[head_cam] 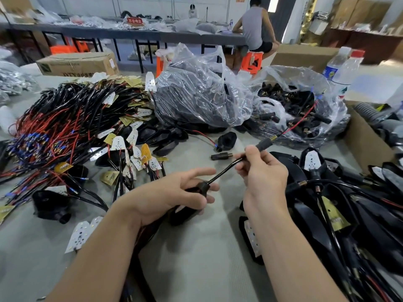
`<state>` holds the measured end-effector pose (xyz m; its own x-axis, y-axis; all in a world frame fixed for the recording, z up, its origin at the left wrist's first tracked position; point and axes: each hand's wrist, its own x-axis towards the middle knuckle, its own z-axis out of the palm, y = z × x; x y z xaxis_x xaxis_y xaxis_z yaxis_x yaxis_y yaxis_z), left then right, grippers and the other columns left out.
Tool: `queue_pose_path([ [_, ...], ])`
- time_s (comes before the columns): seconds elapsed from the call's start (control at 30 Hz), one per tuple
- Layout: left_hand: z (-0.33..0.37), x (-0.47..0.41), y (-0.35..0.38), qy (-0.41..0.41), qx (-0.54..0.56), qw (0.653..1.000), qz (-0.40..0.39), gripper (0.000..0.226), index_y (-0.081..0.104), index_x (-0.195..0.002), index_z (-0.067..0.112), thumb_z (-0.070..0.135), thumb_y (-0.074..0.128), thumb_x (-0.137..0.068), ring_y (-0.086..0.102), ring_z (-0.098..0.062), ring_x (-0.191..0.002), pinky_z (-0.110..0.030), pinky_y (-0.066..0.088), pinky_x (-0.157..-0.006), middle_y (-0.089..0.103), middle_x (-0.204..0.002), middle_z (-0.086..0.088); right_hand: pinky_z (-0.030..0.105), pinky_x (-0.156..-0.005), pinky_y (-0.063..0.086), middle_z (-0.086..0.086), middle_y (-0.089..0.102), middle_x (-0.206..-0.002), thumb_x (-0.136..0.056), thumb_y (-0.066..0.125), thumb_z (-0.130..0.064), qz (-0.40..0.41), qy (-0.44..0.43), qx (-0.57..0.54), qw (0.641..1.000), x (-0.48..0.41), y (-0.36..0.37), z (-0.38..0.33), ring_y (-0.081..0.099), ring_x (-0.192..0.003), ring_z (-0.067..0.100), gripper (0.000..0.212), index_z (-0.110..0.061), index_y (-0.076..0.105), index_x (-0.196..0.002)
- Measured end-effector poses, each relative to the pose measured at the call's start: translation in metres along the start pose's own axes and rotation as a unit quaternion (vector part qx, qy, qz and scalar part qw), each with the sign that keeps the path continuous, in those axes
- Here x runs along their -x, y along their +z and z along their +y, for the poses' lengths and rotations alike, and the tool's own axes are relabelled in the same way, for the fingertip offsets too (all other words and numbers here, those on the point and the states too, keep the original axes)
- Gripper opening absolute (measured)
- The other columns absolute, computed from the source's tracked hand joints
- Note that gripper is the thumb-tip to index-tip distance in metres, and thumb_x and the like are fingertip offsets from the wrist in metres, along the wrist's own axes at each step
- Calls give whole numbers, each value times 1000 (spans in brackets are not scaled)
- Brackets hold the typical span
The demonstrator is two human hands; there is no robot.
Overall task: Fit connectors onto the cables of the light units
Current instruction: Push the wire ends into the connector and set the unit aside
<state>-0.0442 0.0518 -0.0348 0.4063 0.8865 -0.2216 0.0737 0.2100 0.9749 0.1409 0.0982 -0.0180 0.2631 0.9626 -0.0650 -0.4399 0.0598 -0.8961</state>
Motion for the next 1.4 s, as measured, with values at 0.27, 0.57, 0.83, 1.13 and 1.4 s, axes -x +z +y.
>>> queue_pose_path([
  [0.27,-3,-3,-5,33,49,987,149,47,79,-109,28,11,82,-66,63,-23,-91,-28,52,-76,72,-104,-17,23,-58,45,7,69,-71,-100,61,-11,-29,41,-43,998,-4,-4,-11,53,-54,14,19,-10,63,-81],
  [0.57,-1,-12,10,102,80,971,202,46,80,-104,20,4,80,-61,62,-21,-85,-21,49,-66,73,-90,-7,32,-74,47,3,70,-79,-92,72,-15,-143,105,111,978,9,5,7,54,-64,11,10,-12,76,-84],
  [0.83,-3,-14,15,106,82,966,221,49,78,-110,16,5,79,-61,56,-18,-77,-31,41,-68,74,-92,-3,29,-74,47,0,69,-77,-91,73,-14,-186,110,138,967,13,5,8,52,-70,11,25,-24,81,-69],
  [1.13,1,-9,12,116,165,973,113,49,65,-122,7,3,72,-73,60,-13,-69,-19,48,-63,71,-87,-5,26,-71,47,3,75,-85,-95,66,-10,-265,135,72,952,13,0,1,63,-71,9,14,-15,79,-95],
  [1.4,-1,-12,9,87,145,967,188,24,79,-103,10,-4,71,-84,70,-16,-80,-20,49,-56,76,-99,-14,26,-64,51,9,70,-88,-101,53,-2,-209,137,18,968,1,-5,-5,61,-67,17,22,-11,70,-110],
])
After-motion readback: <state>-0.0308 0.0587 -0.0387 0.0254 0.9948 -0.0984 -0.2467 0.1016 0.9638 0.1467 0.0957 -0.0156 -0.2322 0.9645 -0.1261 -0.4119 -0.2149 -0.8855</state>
